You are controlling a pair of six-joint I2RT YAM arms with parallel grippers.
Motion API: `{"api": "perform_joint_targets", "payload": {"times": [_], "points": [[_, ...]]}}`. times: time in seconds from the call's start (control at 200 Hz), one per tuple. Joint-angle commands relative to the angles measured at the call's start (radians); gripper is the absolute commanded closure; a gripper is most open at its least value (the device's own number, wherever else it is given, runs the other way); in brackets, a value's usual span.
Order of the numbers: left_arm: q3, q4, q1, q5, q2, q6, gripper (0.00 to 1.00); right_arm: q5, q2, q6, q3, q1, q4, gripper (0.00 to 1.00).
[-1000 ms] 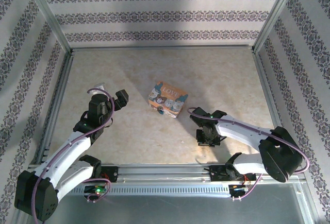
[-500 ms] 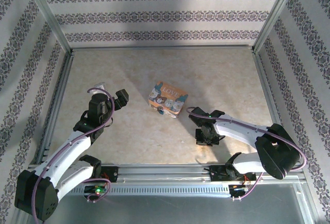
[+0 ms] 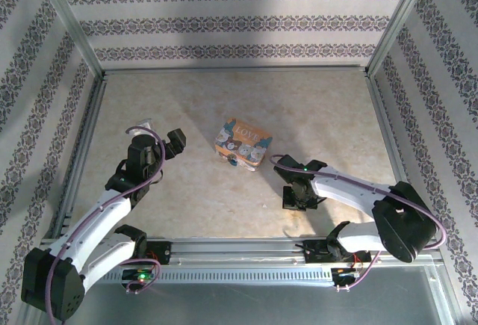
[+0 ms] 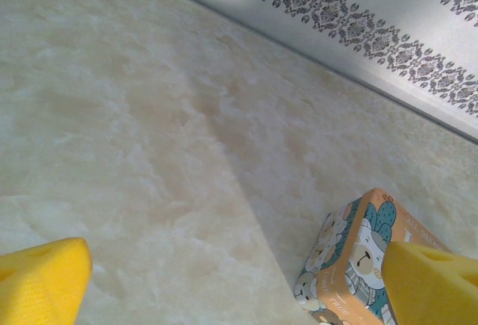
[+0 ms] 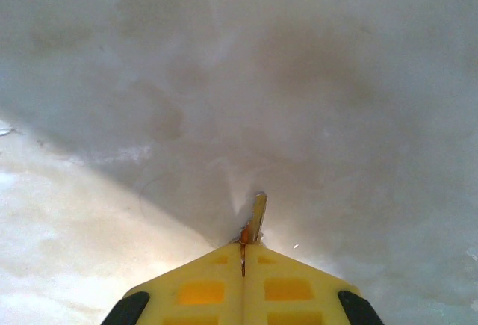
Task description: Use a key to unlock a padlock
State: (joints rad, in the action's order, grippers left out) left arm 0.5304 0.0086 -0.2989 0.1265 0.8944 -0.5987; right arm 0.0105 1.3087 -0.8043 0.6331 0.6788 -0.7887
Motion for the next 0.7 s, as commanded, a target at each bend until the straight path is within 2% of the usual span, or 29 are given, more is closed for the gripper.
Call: {"api": "perform_joint_targets", "payload": {"times": [0.0,0.12,0.335,0.47,0.605,0.7], "points": [[0.031,-0.046,0.042,-0.074,-0.022,0.02,0.01,-0.046,-0.071,0.05,0.013,0.007,0.002,1.0],[0.03,-0.065,0.083,-0.202,-0.023,-0.009,0.01,-0.075,-0.169,0.098,0.04,0.008,0.005,1.0],[0.037,-0.023,0.124,-0.494,-0.005,-0.074,0.0,-0.092,-0.323,0.233,0.115,0.008,0.038,1.0],[0.098,-0.064,0.128,-0.626,0.027,-0.117,0.06,-0.072,-0.397,0.323,0.155,0.008,0.126,1.0],[0.132,-0.042,0.127,-0.723,0.049,-0.228,0.1,-0.031,-0.433,0.397,0.185,0.007,0.258,1.0],[0.124,0.025,0.127,-0.74,0.049,-0.359,0.1,0.008,-0.424,0.44,0.21,0.007,0.357,1.0]]}}
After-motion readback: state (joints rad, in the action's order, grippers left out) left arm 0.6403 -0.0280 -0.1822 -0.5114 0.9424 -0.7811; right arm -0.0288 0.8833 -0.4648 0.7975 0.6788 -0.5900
